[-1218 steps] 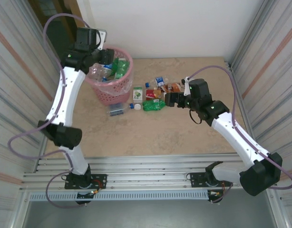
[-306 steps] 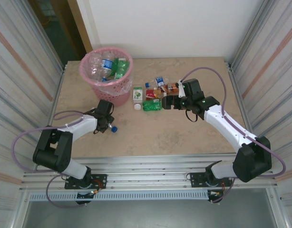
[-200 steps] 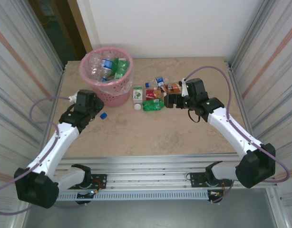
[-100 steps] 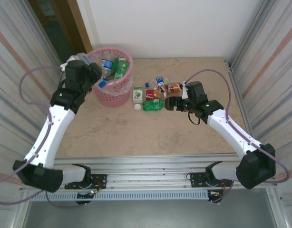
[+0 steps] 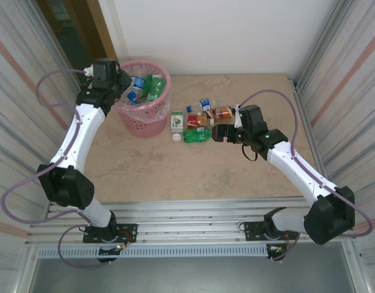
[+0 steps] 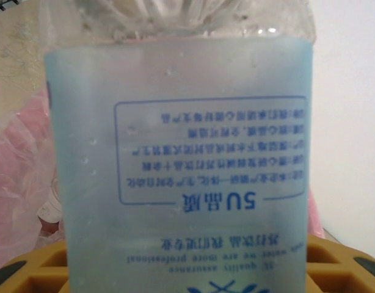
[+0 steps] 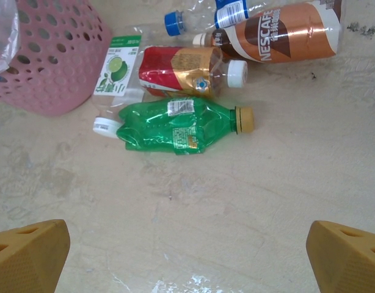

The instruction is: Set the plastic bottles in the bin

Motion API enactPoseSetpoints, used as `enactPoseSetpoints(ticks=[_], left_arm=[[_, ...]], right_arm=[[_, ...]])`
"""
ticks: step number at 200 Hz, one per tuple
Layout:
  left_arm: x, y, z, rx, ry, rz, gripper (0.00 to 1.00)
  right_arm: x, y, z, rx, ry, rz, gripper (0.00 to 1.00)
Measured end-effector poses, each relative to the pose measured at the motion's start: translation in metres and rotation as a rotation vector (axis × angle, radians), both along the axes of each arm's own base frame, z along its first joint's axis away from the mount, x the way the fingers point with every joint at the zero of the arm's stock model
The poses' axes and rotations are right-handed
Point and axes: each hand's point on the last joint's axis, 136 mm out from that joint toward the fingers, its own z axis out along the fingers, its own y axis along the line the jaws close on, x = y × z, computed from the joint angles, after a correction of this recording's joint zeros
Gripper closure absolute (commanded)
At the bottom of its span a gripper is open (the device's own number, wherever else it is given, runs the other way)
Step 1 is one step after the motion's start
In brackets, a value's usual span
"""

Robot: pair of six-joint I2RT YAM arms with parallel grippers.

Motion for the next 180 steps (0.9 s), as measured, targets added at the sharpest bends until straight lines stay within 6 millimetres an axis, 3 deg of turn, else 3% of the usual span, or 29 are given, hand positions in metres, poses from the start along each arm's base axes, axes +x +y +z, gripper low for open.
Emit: enactPoseSetpoints(ticks=[49,99,180], left_arm=[[-0.002,0.0,-0.013,0.001,0.051,0.005,0.34],[-0.004,-0.001,-0.027,-0.022,0.078,0.009,0.3],[-0.002,-0.002,-0.027,-0.024,0.071,0.011,0.39]], right_arm=[[0.0,0.0,0.001,0.004,-0.001,-0.002,0.02],[0.002,0.002,0.003,0.015,-0.011,-0.001,0.02],[0.002,0.006,0.001,0.034,0.002,0.003,0.02]])
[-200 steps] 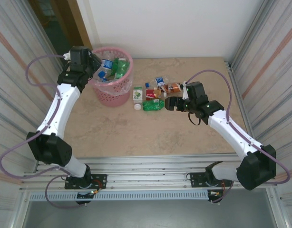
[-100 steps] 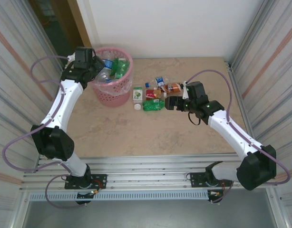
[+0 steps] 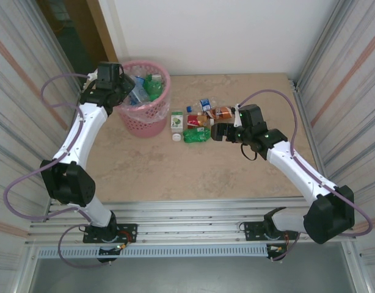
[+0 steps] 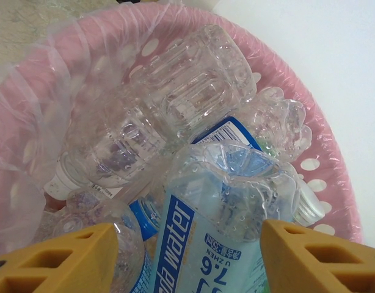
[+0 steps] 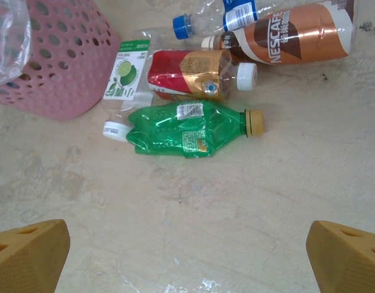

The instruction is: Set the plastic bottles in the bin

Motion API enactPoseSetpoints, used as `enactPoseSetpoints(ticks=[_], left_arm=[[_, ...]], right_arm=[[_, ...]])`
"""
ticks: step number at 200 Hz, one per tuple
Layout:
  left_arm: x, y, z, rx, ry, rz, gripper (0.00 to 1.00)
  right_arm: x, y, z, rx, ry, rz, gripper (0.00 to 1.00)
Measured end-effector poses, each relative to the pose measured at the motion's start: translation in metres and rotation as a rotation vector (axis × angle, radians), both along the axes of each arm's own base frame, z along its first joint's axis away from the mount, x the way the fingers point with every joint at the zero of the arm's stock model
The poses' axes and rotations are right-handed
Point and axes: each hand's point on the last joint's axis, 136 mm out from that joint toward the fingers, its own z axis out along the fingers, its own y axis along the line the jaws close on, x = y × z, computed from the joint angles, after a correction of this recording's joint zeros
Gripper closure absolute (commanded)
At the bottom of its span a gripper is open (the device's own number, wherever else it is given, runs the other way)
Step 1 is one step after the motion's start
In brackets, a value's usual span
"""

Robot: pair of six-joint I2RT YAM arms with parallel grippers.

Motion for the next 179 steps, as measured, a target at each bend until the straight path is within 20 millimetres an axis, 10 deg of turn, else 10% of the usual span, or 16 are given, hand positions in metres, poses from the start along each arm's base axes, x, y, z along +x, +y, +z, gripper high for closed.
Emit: enactPoseSetpoints(ticks=[77,179], left_arm=[[0.004,-0.003,-0.005,0.071,0.03,-0.062,0.52],[0.024,-0.025,-0.01,0.087,0.028,-0.202,0.42]], right_arm=[[0.003,0.001,-0.006,-0.004,0.011,0.0,0.02],[0.004,0.001,-0.008,-0.012,0.022,-0.002,0.02]])
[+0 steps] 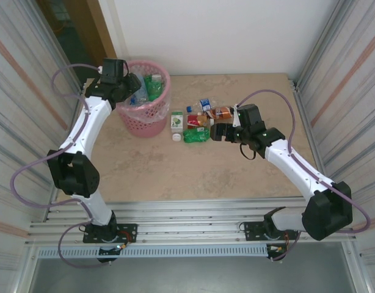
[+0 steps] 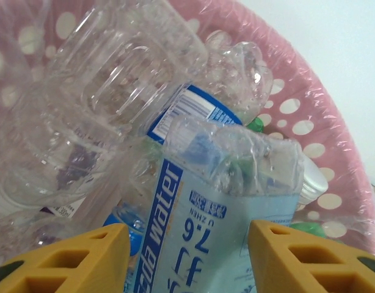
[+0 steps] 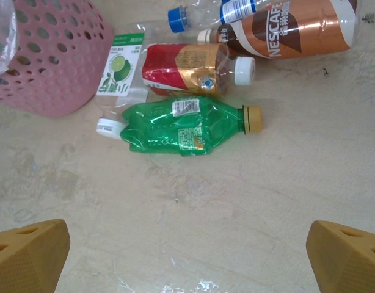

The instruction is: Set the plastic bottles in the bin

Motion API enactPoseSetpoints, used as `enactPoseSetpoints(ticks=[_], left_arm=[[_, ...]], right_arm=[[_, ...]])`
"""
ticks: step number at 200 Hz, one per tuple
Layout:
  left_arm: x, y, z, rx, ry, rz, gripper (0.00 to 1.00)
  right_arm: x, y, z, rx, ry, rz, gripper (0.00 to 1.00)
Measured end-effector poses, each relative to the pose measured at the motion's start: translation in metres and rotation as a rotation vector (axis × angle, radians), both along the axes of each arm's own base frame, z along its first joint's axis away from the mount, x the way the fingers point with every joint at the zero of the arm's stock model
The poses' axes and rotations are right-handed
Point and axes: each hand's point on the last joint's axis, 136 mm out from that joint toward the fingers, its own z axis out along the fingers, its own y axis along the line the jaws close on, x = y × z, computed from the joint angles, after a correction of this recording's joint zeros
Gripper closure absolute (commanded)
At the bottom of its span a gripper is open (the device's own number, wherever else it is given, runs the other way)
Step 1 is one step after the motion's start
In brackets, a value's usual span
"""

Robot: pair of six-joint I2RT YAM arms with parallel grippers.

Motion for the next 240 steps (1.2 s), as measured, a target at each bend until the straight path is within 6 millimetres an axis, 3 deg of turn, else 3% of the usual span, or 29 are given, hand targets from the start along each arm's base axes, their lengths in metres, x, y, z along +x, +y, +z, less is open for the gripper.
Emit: enactPoseSetpoints(ticks=[50,96,116,139,191,240], left_arm=[[-0.013,0.004,0.027,0.025,-0.056,-0.016,0.31],[-0.069,0.017,0.072,0.039,-0.185,-0.015,0.12],[-0.095,0.02,0.079,0.036,-0.237,-0.018,0.01],[-0.123,0.022,0.064,0.02,-0.245,-0.018,0.01],[-0.171,0.032,-0.005,-0.022,-0.179,0.016,0.01],[-0.195,0.04,-0.019,-0.041,-0.193,0.046,0.01]], right_arm=[[0.004,-0.007,0.0,-0.008,0.013,-0.021,0.02],[0.009,-0.006,-0.012,-0.045,0.058,0.002,0.02],[0.014,0.0,-0.019,-0.065,0.082,0.042,0.02],[0.021,0.008,-0.03,-0.09,0.107,0.097,0.02],[0.039,0.03,-0.07,-0.166,0.157,0.235,0.02],[0.064,0.051,-0.103,-0.171,0.191,0.342,0.02]])
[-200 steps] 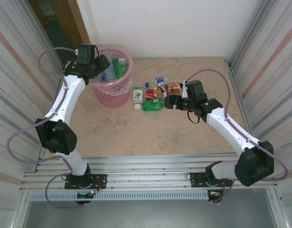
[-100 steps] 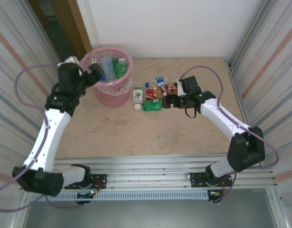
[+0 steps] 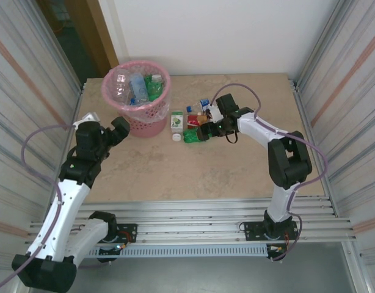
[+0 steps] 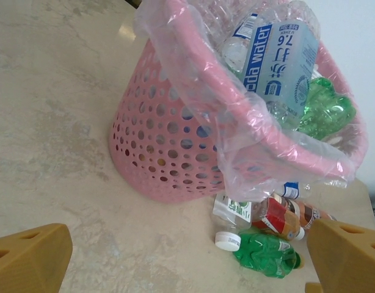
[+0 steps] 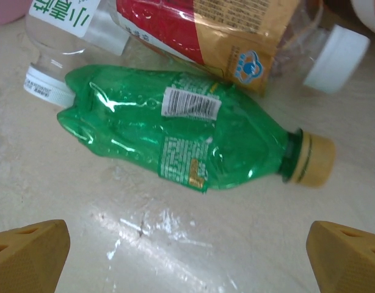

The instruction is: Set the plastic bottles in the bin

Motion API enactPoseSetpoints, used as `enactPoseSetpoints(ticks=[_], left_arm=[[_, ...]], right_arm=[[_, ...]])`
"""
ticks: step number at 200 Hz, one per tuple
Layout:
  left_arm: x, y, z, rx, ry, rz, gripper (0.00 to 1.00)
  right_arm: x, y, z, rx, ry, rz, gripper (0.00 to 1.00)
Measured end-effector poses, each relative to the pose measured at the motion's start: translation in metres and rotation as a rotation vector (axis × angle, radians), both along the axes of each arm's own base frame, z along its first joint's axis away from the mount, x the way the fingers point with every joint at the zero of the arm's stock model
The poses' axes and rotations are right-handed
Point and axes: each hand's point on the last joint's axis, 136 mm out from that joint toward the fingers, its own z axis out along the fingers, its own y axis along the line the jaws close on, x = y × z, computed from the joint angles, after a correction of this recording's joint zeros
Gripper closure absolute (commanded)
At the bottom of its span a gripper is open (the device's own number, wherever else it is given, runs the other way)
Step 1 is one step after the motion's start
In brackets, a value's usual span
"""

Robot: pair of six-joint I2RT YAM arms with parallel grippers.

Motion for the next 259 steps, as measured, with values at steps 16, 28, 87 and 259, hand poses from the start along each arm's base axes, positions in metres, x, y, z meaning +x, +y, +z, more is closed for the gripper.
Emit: enactPoseSetpoints(ticks=[16,28,87,259], left_arm=[[-0.004,0.003,-0.004,-0.006,-0.002,0.015,0.01],[-0.005,0.005,-0.007,-0.007,0.003,0.023,0.01],[-0.003,0.006,-0.016,-0.015,0.023,0.036,0.01],[0.003,0.0,-0.021,-0.057,0.042,0.026,0.01]], right_arm=[[0.008,0.005,-0.006,0.012,0.004,0.02,0.02],[0.014,0.007,-0.01,0.014,0.002,0.03,0.02],[0.031,0.014,-0.024,0.012,-0.016,0.076,0.02],[0.017,0.013,-0.047,-0.009,0.005,0.11,0.03]])
